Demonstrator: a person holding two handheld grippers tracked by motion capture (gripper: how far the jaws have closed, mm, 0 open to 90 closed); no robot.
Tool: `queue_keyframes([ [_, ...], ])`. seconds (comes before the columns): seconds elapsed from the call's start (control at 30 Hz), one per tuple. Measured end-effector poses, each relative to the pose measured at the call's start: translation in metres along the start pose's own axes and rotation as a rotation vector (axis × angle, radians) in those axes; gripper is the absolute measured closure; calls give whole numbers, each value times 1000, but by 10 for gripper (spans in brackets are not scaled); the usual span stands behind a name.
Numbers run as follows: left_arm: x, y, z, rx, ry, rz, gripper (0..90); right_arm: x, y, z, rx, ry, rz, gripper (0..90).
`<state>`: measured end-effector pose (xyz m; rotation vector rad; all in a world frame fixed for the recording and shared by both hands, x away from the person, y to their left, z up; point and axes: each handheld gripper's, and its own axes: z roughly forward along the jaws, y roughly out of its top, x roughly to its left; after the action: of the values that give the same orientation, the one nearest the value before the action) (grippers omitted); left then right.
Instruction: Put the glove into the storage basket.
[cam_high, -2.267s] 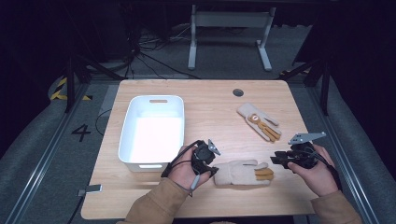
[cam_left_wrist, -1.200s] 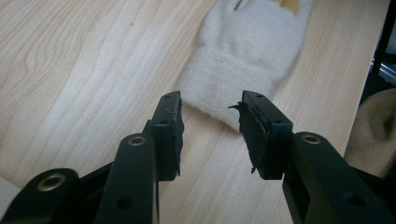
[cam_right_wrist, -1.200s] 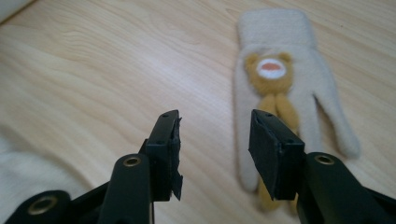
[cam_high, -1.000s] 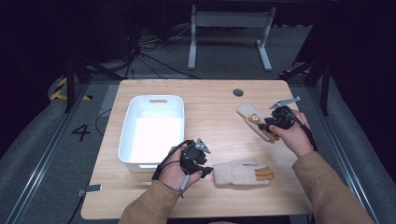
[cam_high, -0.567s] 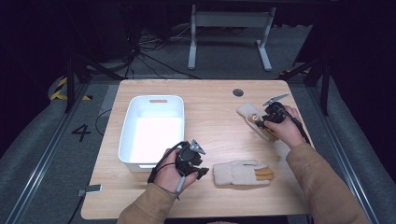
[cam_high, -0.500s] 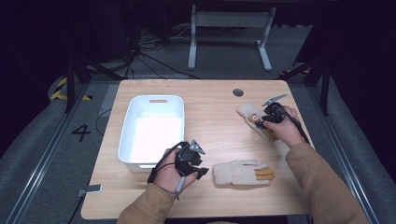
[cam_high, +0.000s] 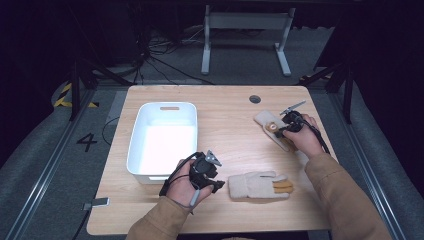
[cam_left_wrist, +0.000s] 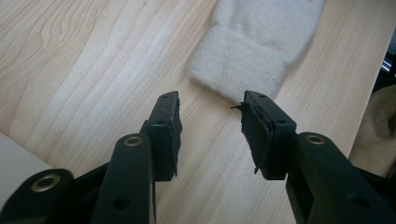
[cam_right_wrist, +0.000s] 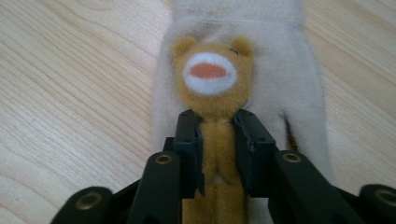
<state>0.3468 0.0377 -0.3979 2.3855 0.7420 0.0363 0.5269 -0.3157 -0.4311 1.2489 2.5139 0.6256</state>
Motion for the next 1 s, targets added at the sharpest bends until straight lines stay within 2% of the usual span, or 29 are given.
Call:
queue_keyframes([
  [0.2, 0, 0, 1, -1, 1, 1, 578, 1, 0, -1, 6, -3, 0, 789],
  [0.43, 0, 2, 1, -2, -3, 9, 578, 1, -2, -7, -15, -4, -1, 803],
  [0.53, -1, 3, 2, -6, -4, 7, 579, 2, -2, -14, -31, -12, -19, 803],
  [0.6, -1, 4, 2, -3, -5, 13, 579, 4, -2, -22, -51, -14, -13, 803],
  [0.77, -2, 6, 3, -5, -8, 19, 580, 10, -3, -40, -89, -3, -28, 802],
  [1.0, -4, 10, 5, -1, -15, 30, 580, 21, -6, -66, -125, 0, -82, 802],
])
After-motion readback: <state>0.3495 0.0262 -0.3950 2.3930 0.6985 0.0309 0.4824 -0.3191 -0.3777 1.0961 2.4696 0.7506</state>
